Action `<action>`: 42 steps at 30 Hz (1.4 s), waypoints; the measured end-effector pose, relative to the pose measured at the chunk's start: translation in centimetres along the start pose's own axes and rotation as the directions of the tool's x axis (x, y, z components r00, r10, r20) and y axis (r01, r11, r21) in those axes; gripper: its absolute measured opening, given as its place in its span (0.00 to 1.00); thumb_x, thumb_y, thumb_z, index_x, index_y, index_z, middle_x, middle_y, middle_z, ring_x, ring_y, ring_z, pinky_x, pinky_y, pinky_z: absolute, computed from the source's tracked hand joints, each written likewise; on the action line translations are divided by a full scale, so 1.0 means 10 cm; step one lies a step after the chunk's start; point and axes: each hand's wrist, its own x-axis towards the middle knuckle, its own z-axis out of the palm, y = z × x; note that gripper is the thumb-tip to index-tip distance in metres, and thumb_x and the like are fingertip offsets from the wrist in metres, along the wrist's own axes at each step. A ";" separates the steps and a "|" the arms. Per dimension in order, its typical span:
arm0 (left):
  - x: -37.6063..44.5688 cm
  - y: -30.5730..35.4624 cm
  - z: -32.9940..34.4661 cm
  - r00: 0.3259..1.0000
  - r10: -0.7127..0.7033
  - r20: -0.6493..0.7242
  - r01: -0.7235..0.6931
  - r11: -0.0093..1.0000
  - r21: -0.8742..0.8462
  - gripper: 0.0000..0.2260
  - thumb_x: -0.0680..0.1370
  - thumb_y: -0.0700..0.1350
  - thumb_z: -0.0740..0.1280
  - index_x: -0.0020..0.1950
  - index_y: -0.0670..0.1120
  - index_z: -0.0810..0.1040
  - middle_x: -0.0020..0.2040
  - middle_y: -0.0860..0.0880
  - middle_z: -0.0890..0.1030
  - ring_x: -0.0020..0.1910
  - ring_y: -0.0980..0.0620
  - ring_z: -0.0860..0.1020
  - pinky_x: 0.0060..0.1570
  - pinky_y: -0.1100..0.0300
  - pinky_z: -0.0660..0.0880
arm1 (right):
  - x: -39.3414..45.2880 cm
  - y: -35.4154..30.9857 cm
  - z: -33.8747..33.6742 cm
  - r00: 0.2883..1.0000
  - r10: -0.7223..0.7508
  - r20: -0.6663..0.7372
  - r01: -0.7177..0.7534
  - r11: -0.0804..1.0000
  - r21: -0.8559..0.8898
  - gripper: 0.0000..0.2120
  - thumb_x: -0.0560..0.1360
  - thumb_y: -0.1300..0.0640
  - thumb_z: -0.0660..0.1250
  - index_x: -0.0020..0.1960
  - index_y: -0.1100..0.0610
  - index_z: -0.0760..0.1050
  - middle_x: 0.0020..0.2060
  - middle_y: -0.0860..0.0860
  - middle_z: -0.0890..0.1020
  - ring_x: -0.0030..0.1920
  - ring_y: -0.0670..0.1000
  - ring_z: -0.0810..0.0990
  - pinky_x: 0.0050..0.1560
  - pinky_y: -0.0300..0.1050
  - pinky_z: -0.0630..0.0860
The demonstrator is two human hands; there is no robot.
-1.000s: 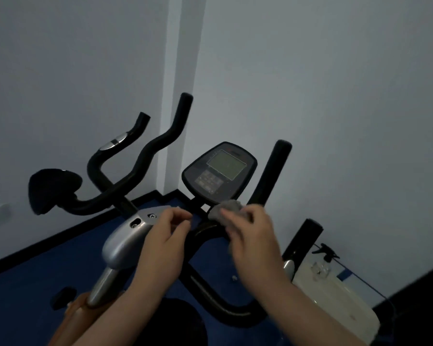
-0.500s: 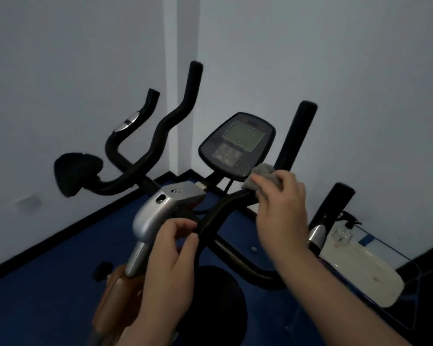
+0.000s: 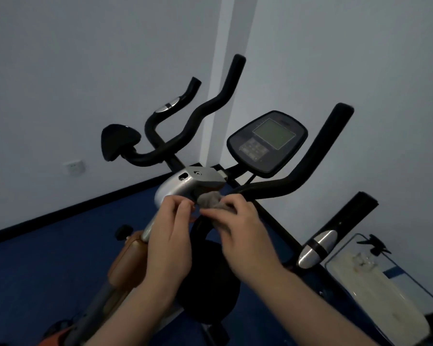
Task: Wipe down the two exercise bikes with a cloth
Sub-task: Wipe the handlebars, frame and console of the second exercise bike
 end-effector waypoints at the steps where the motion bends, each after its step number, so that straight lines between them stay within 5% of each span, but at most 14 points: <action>1: 0.00 0.02 -0.02 0.999 0.022 0.025 -0.023 0.999 0.031 0.09 0.82 0.48 0.57 0.46 0.51 0.76 0.43 0.51 0.81 0.44 0.57 0.79 0.44 0.59 0.72 | 0.01 0.05 -0.11 1.000 -0.002 0.028 -0.001 0.995 0.100 0.15 0.78 0.59 0.63 0.61 0.46 0.78 0.55 0.44 0.72 0.55 0.44 0.71 0.55 0.39 0.73; 4: 0.09 0.14 0.00 0.985 0.066 0.161 -0.094 0.980 0.175 0.08 0.80 0.52 0.59 0.45 0.54 0.76 0.44 0.58 0.81 0.43 0.62 0.78 0.39 0.63 0.69 | 0.18 0.38 -0.62 0.975 0.087 -0.206 -0.089 0.996 0.000 0.16 0.77 0.60 0.65 0.61 0.45 0.77 0.50 0.44 0.72 0.52 0.46 0.72 0.50 0.42 0.72; 8: 0.35 0.38 0.37 0.928 0.077 0.364 -0.180 0.949 0.258 0.10 0.77 0.58 0.58 0.45 0.56 0.76 0.42 0.60 0.80 0.42 0.63 0.77 0.43 0.60 0.73 | 0.30 0.66 -0.93 0.837 0.227 -0.499 -0.396 0.879 -0.265 0.20 0.78 0.62 0.63 0.67 0.48 0.73 0.53 0.52 0.74 0.55 0.52 0.67 0.49 0.45 0.70; 14: 0.75 0.41 0.98 0.892 0.050 0.449 -0.103 0.990 0.094 0.09 0.80 0.46 0.60 0.45 0.47 0.78 0.43 0.47 0.81 0.47 0.48 0.79 0.52 0.48 0.75 | 0.05 0.53 -0.58 0.896 0.179 -0.406 -0.241 0.965 -0.106 0.18 0.75 0.63 0.67 0.60 0.46 0.77 0.48 0.46 0.70 0.49 0.47 0.72 0.45 0.37 0.72; 16: 0.82 0.35 1.05 0.872 0.019 0.490 -0.092 0.988 0.125 0.10 0.81 0.47 0.60 0.45 0.46 0.77 0.43 0.47 0.81 0.48 0.46 0.79 0.53 0.47 0.74 | 0.18 0.66 -0.80 0.847 0.203 -0.491 -0.261 0.964 -0.052 0.15 0.76 0.62 0.66 0.59 0.48 0.78 0.48 0.47 0.70 0.48 0.49 0.74 0.45 0.41 0.75; 19: 0.77 0.24 1.09 0.834 0.020 0.552 -0.246 0.908 0.339 0.11 0.80 0.55 0.55 0.47 0.55 0.75 0.43 0.55 0.81 0.45 0.56 0.79 0.47 0.52 0.75 | 0.30 0.65 -0.81 0.798 0.247 -0.550 -0.395 0.903 -0.168 0.19 0.76 0.66 0.63 0.62 0.49 0.75 0.58 0.50 0.70 0.58 0.50 0.70 0.51 0.41 0.74; 21: 0.70 0.20 1.06 0.827 0.077 0.557 -0.350 0.846 0.403 0.11 0.79 0.61 0.52 0.48 0.60 0.72 0.40 0.58 0.80 0.39 0.63 0.77 0.38 0.60 0.71 | 0.24 0.60 -0.64 0.849 0.212 -0.484 -0.371 0.891 -0.261 0.25 0.73 0.70 0.63 0.62 0.47 0.74 0.60 0.48 0.69 0.61 0.49 0.66 0.50 0.38 0.73; 24: 0.65 0.22 1.01 0.804 0.153 0.574 -0.443 0.799 0.407 0.08 0.79 0.61 0.53 0.52 0.64 0.70 0.40 0.60 0.79 0.40 0.63 0.77 0.37 0.64 0.68 | 0.16 0.65 -0.81 0.901 0.174 -0.397 -0.286 0.927 -0.243 0.23 0.71 0.70 0.65 0.56 0.45 0.77 0.52 0.45 0.70 0.55 0.46 0.69 0.45 0.36 0.73; 30: 0.66 0.21 1.00 0.797 0.153 0.584 -0.448 0.798 0.402 0.07 0.81 0.58 0.54 0.53 0.64 0.71 0.42 0.63 0.79 0.41 0.66 0.76 0.37 0.71 0.66 | 0.64 0.68 -1.48 0.759 -0.026 -0.651 -0.266 0.899 -0.347 0.19 0.71 0.72 0.68 0.56 0.54 0.80 0.54 0.53 0.75 0.55 0.54 0.72 0.38 0.45 0.78; 33: 0.68 0.21 0.99 0.791 0.150 0.593 -0.446 0.804 0.392 0.08 0.81 0.58 0.54 0.55 0.63 0.71 0.43 0.62 0.80 0.42 0.65 0.76 0.39 0.69 0.67 | 0.56 0.75 -1.20 0.821 0.084 -0.564 -0.344 0.862 -0.372 0.20 0.71 0.71 0.67 0.56 0.52 0.80 0.56 0.52 0.73 0.56 0.54 0.70 0.39 0.47 0.79; 36: 0.68 0.23 0.98 0.789 0.156 0.594 -0.446 0.810 0.380 0.08 0.81 0.58 0.55 0.54 0.63 0.71 0.43 0.61 0.80 0.43 0.65 0.76 0.43 0.65 0.71 | 0.37 0.79 -1.09 0.897 0.134 -0.421 -0.292 0.895 -0.337 0.18 0.72 0.69 0.66 0.55 0.49 0.80 0.52 0.46 0.70 0.54 0.49 0.70 0.42 0.36 0.74; 38: 0.68 0.22 0.98 0.788 0.154 0.596 -0.440 0.819 0.369 0.08 0.81 0.58 0.54 0.54 0.63 0.72 0.42 0.61 0.80 0.42 0.64 0.77 0.43 0.64 0.72 | 0.46 0.77 -1.30 0.839 0.066 -0.539 -0.262 0.919 -0.295 0.18 0.71 0.70 0.67 0.52 0.49 0.80 0.49 0.44 0.68 0.51 0.48 0.72 0.41 0.32 0.70; 40: 0.67 0.22 0.98 0.789 0.149 0.596 -0.435 0.821 0.370 0.08 0.81 0.57 0.54 0.54 0.62 0.72 0.42 0.61 0.80 0.42 0.64 0.77 0.43 0.65 0.71 | 0.60 0.72 -1.46 0.709 -0.026 -0.705 -0.252 0.924 -0.288 0.22 0.70 0.72 0.67 0.57 0.51 0.80 0.53 0.48 0.71 0.54 0.51 0.73 0.46 0.39 0.76; 42: 0.66 0.22 0.98 0.795 0.146 0.589 -0.426 0.826 0.370 0.08 0.81 0.57 0.55 0.55 0.62 0.73 0.42 0.62 0.80 0.42 0.65 0.76 0.41 0.67 0.69 | 0.66 0.69 -1.37 0.659 0.025 -0.752 -0.288 0.932 -0.221 0.24 0.74 0.70 0.65 0.66 0.52 0.75 0.61 0.51 0.71 0.57 0.53 0.74 0.52 0.45 0.78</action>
